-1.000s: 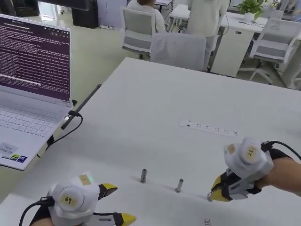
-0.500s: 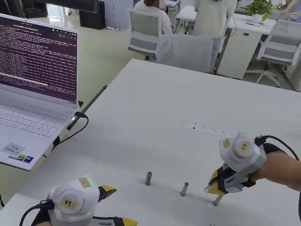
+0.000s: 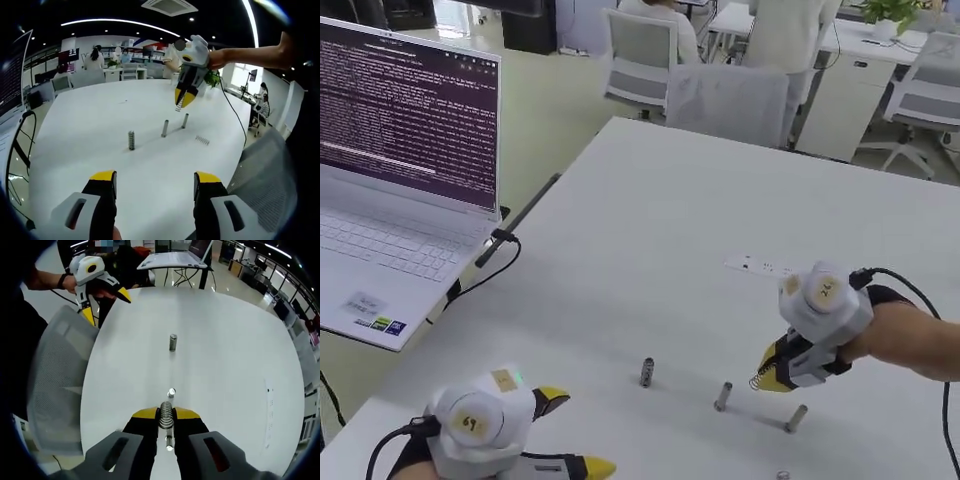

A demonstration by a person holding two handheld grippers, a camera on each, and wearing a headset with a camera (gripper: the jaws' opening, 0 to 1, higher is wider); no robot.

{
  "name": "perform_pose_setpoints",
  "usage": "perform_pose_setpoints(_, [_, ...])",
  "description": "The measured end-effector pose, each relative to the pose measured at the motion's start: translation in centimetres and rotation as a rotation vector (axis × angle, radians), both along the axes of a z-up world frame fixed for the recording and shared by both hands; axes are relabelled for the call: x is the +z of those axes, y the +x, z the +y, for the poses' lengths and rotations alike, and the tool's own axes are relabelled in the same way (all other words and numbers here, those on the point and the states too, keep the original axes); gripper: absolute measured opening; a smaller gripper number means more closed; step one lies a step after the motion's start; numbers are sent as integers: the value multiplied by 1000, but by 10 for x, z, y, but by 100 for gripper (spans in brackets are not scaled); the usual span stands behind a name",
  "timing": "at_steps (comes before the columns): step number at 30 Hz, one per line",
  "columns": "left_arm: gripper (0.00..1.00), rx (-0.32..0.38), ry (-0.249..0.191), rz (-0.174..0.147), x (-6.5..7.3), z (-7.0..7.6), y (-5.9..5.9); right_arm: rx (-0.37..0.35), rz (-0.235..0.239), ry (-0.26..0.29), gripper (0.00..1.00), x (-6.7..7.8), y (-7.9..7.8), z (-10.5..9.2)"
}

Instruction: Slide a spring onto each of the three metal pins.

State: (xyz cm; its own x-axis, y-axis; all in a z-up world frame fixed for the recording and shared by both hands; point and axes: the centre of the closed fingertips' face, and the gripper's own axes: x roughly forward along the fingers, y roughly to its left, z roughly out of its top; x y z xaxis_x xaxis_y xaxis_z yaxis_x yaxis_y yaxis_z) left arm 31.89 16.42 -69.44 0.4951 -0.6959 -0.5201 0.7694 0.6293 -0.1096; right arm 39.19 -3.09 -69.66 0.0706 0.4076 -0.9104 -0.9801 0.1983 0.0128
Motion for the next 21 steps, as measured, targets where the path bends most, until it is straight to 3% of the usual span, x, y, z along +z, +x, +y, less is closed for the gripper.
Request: perform_pose_setpoints(21, [58, 31, 1, 5, 1, 14, 1, 50, 18, -34, 8, -17, 13, 18])
